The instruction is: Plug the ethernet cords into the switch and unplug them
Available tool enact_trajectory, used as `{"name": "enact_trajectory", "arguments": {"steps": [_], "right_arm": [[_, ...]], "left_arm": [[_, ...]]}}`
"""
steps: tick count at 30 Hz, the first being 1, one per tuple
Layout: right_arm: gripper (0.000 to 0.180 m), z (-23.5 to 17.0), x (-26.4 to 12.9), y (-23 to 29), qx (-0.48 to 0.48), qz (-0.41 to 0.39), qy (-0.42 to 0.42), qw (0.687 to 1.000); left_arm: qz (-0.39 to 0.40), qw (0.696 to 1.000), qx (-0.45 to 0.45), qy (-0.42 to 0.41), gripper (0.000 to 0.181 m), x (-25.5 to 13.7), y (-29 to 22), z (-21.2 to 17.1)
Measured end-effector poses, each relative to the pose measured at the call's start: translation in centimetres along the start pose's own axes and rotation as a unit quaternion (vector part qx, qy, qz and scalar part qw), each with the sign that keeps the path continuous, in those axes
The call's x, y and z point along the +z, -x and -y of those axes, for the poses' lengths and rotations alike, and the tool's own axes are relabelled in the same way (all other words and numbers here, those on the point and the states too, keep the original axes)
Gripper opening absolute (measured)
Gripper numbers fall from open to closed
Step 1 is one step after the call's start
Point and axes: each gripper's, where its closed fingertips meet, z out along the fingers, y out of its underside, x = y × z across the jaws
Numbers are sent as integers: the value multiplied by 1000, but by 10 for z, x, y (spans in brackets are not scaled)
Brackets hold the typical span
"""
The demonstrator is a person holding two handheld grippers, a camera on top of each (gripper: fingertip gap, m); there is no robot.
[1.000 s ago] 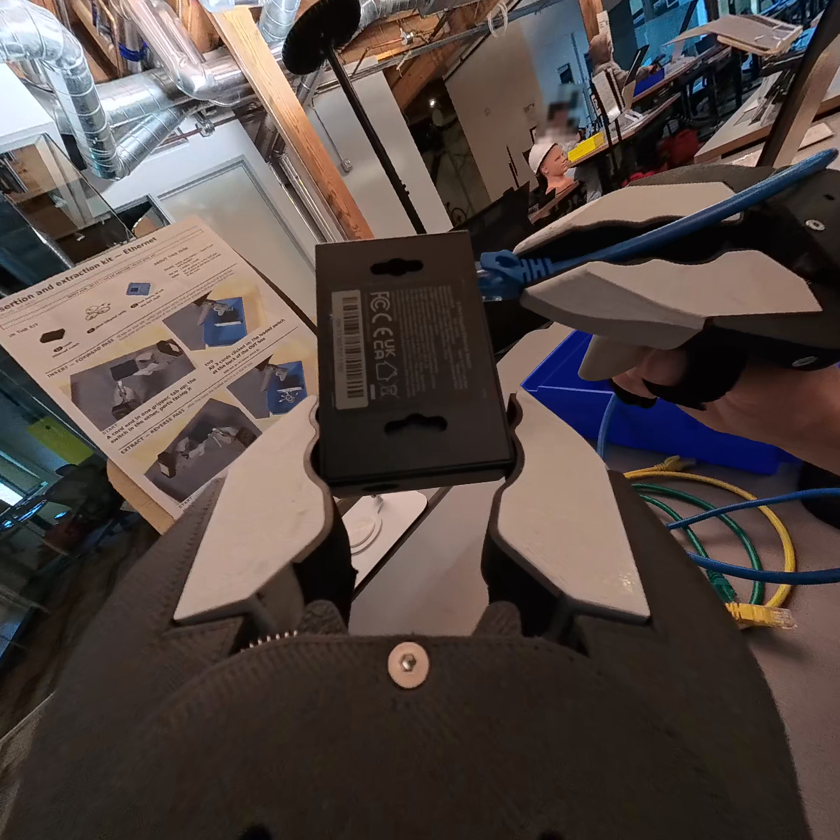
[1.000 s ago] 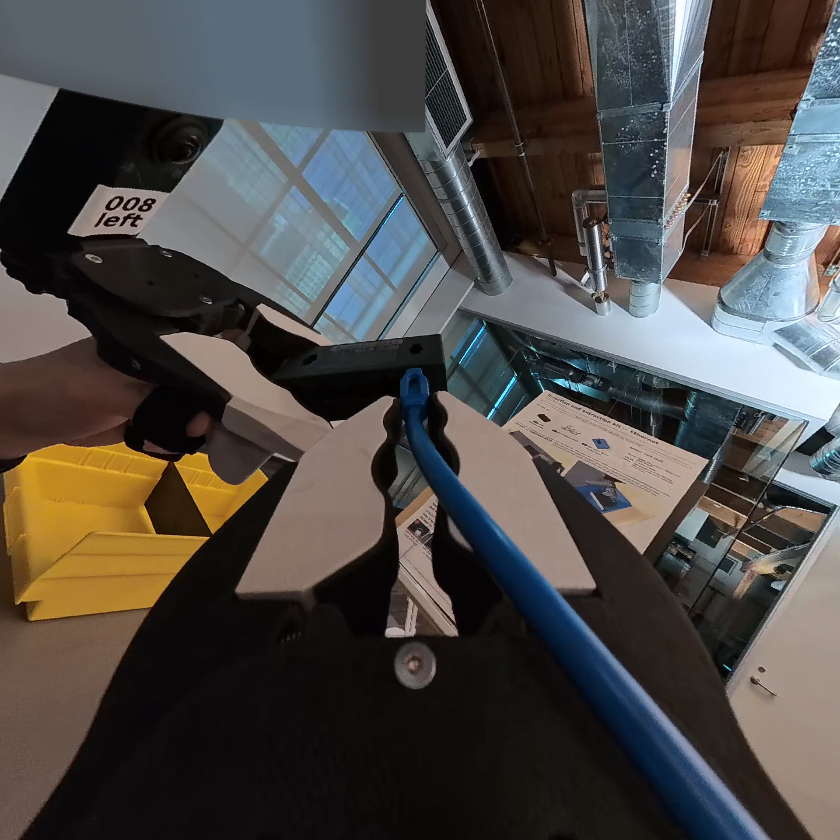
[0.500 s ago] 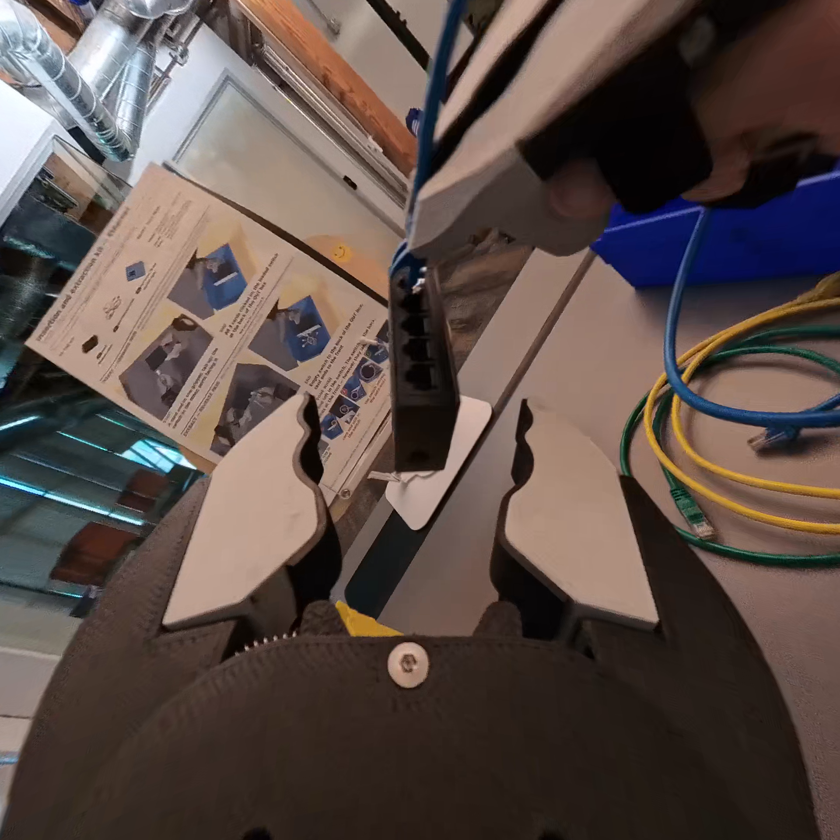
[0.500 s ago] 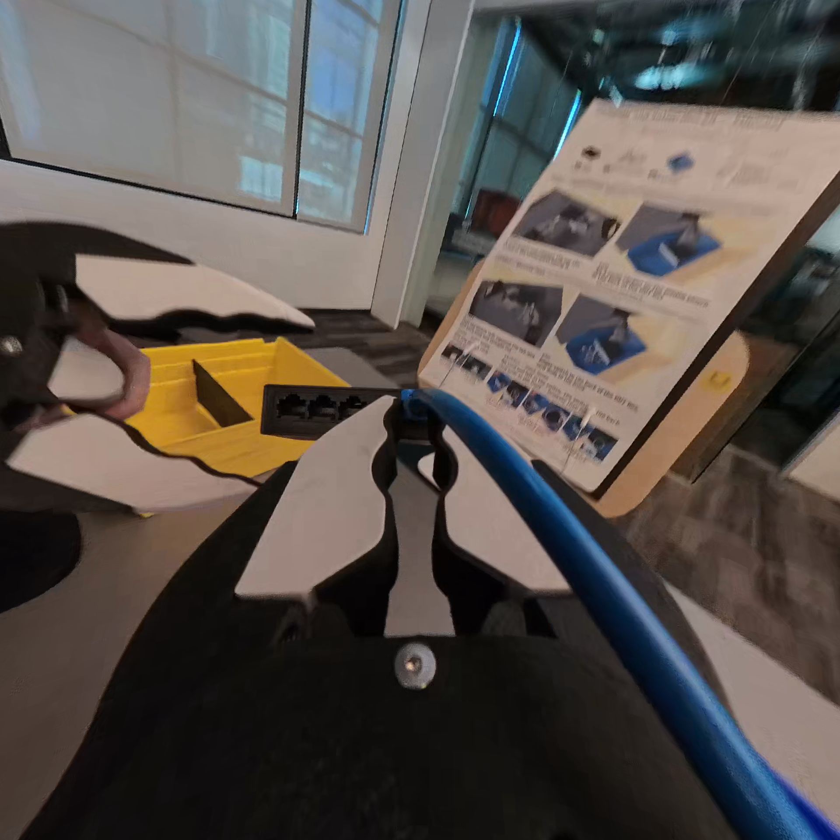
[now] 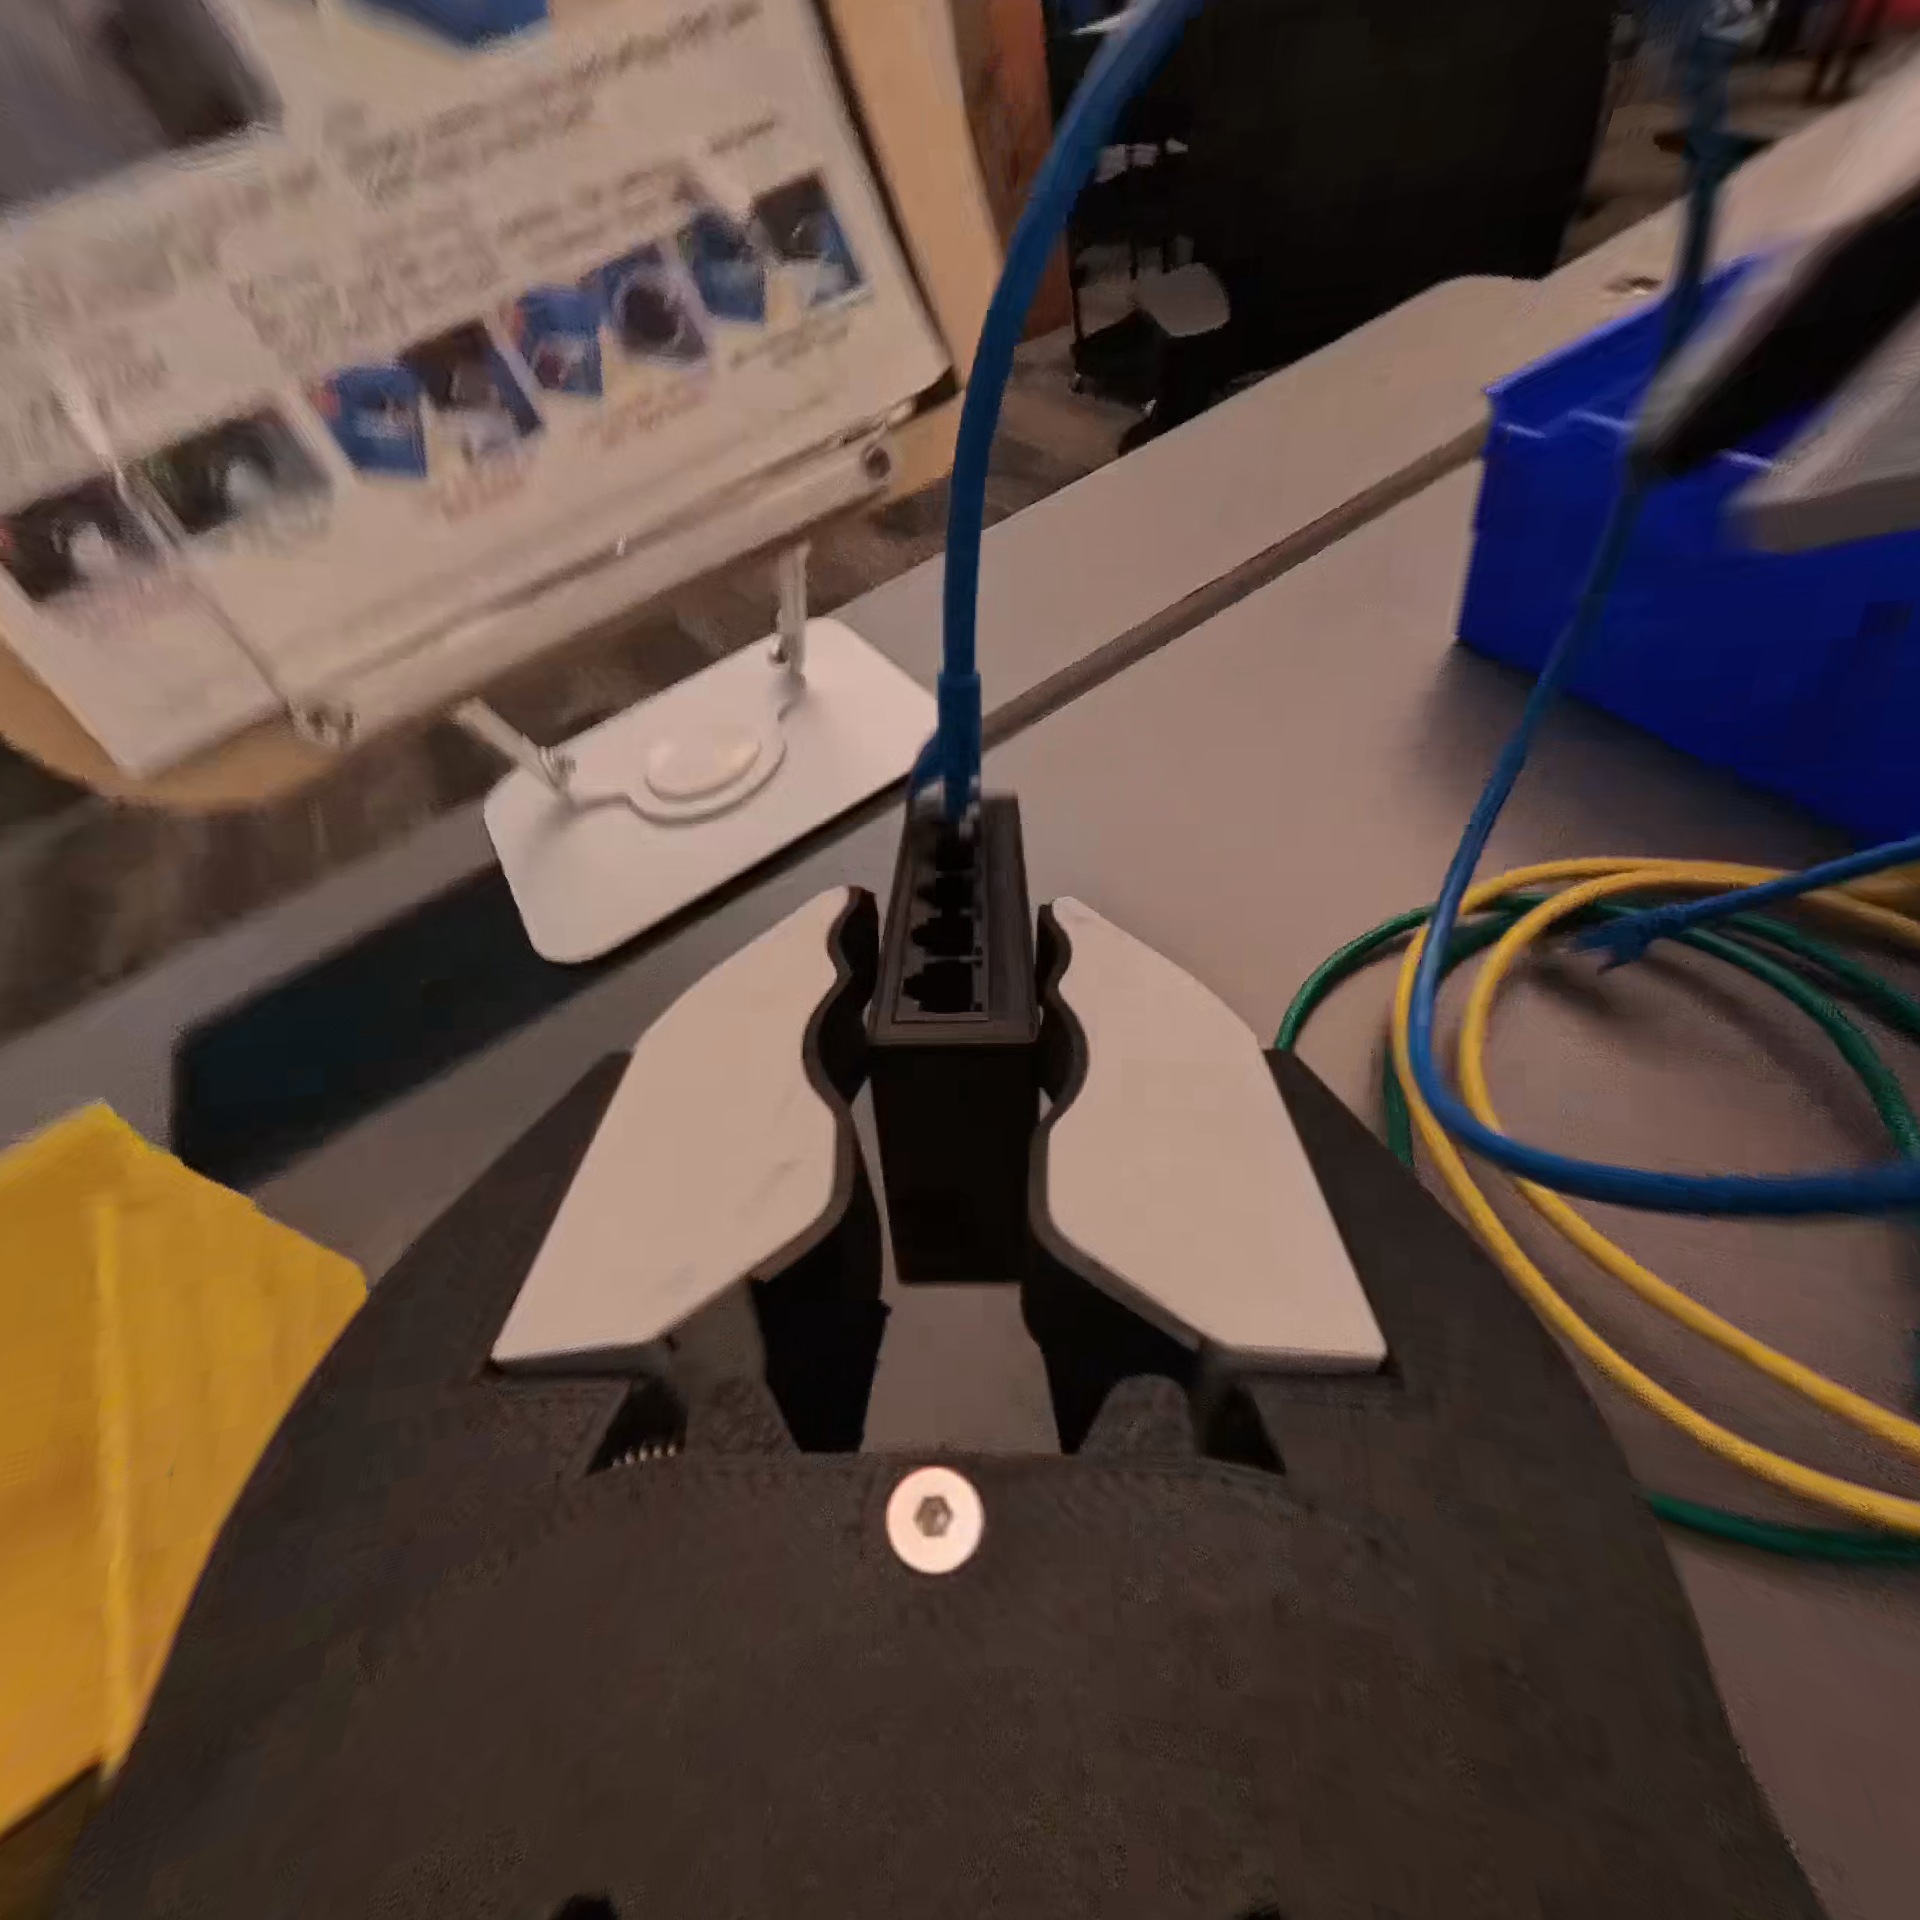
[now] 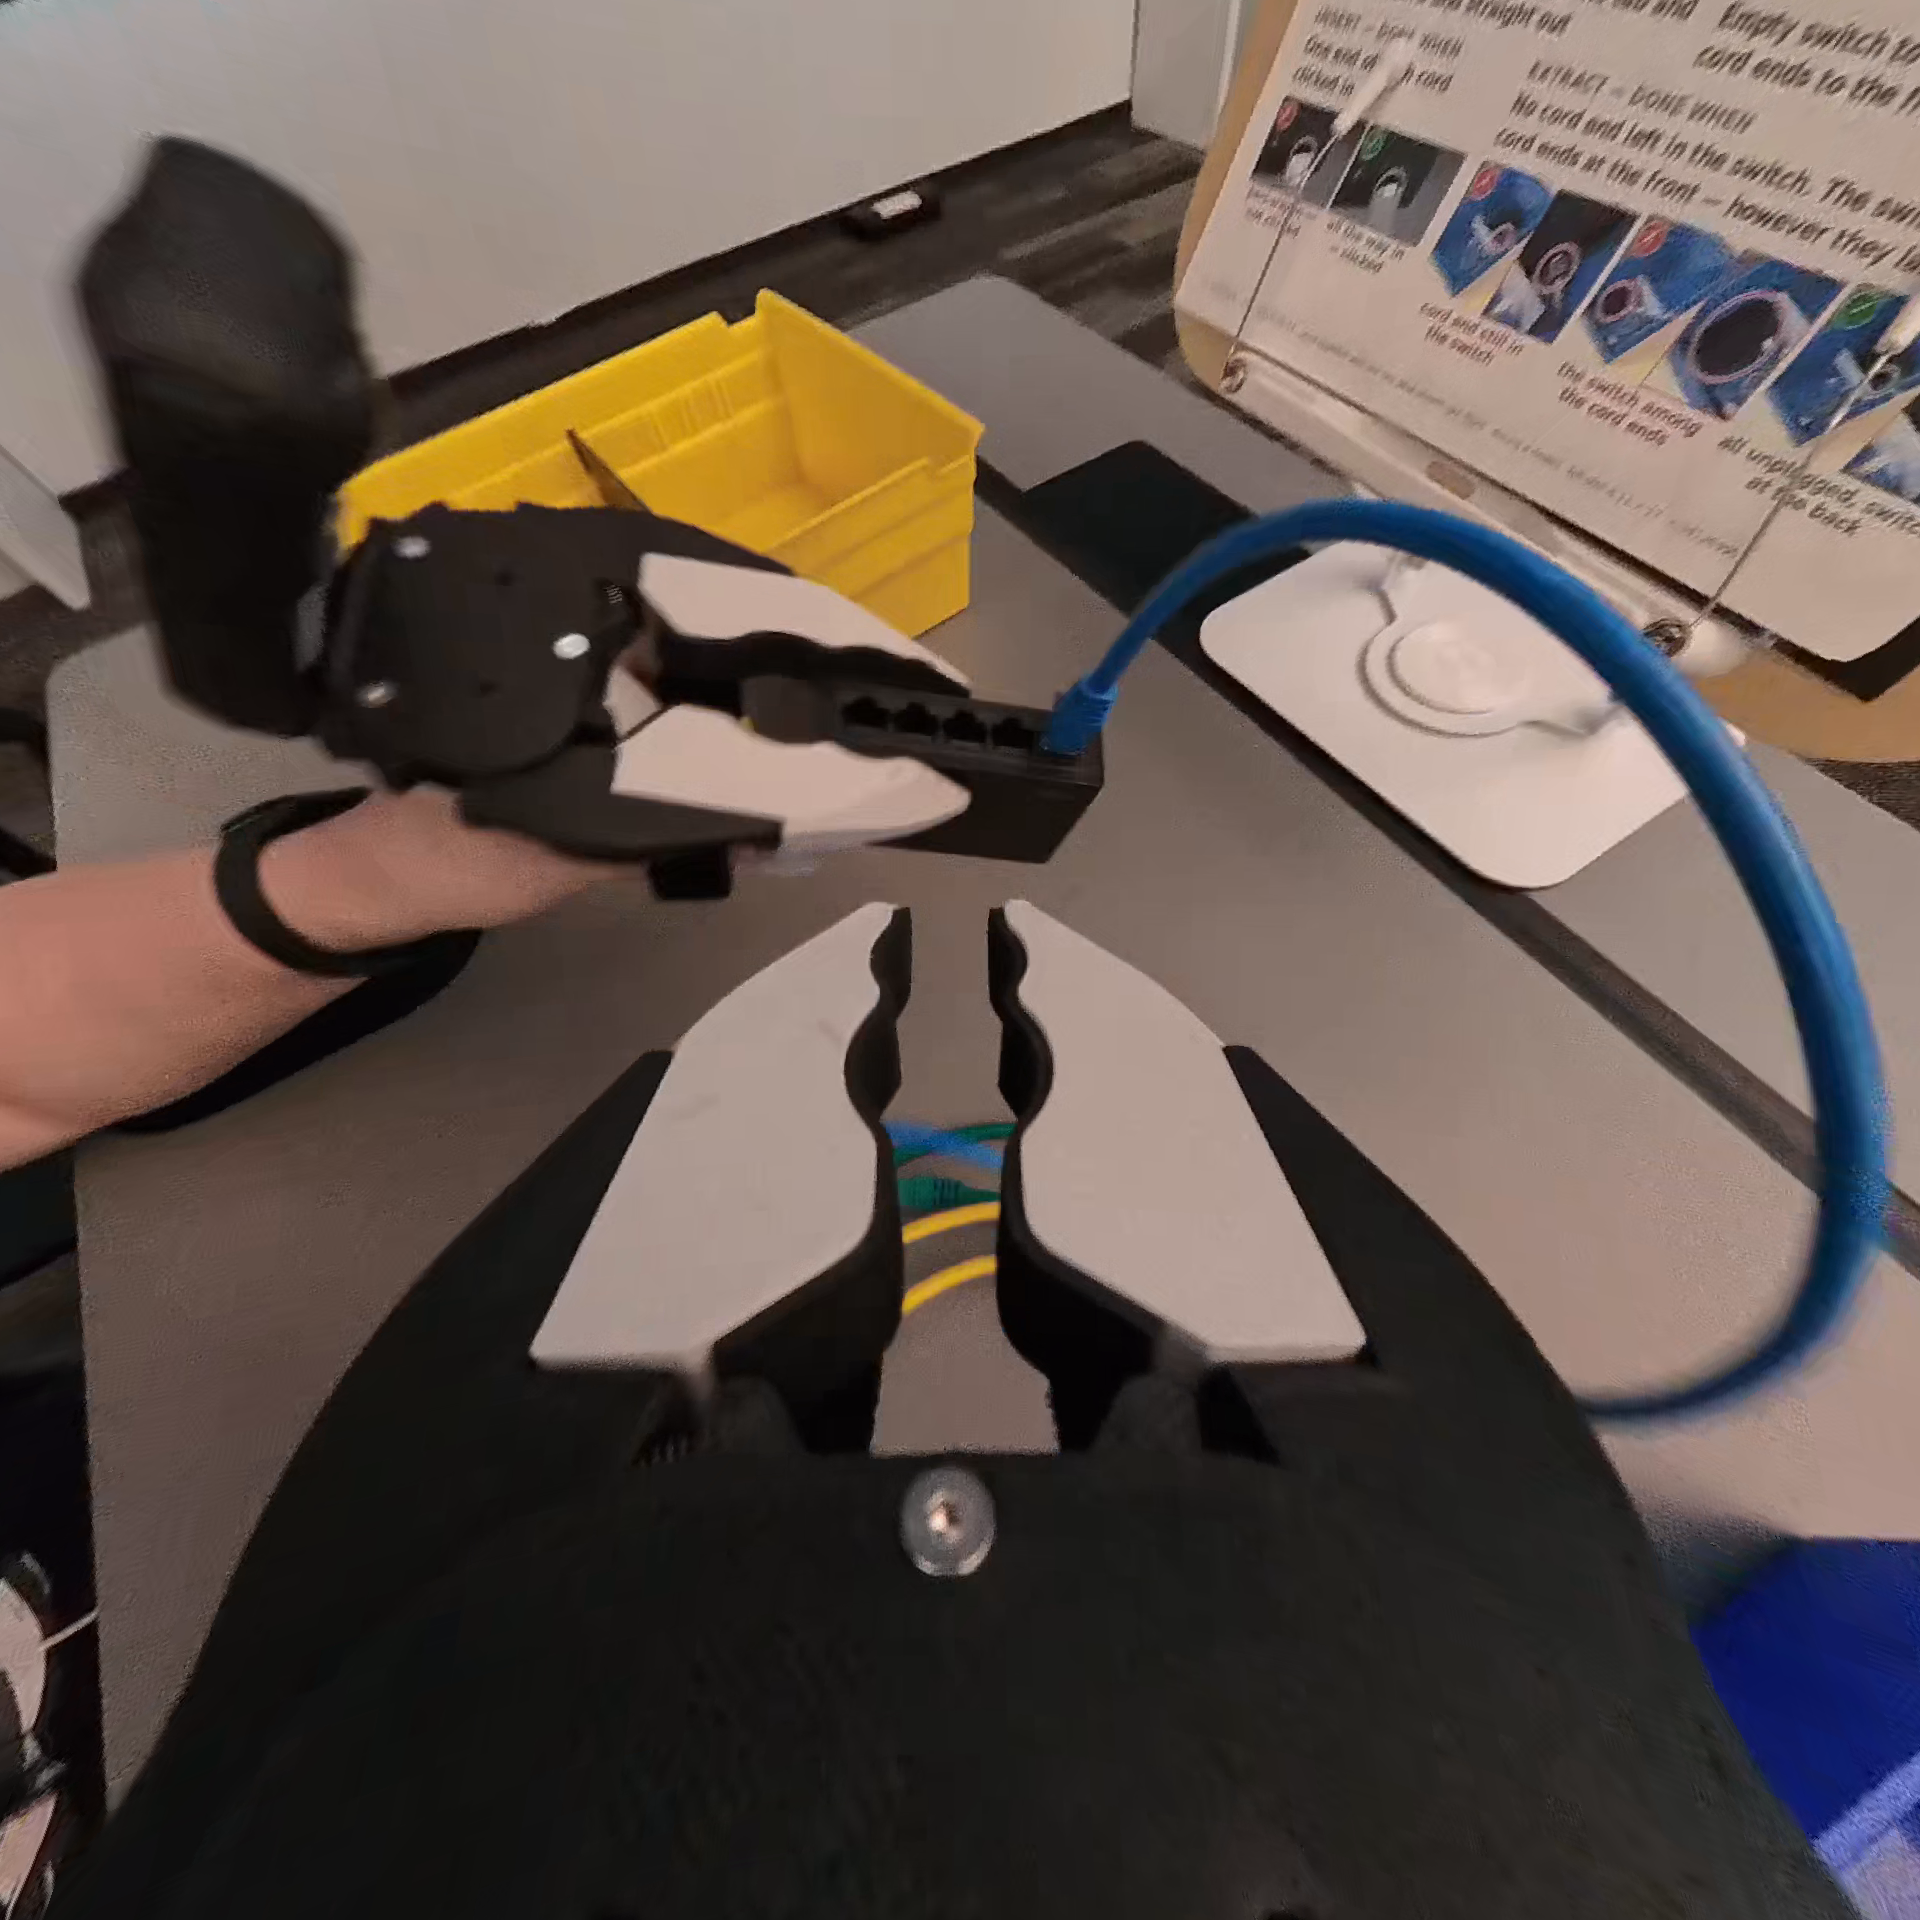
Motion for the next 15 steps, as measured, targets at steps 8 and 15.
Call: {"name": "enact_trajectory", "arguments": {"steps": [8,15], "right_arm": [[11,-11,-6,2,-38,12,33,999],[11,-15,-5,5,-71,10,50,996]], "left_arm": [[42,996,-36,70,28,17,26,-72],[58,993,15,103,28,-11,15,-103]]}}
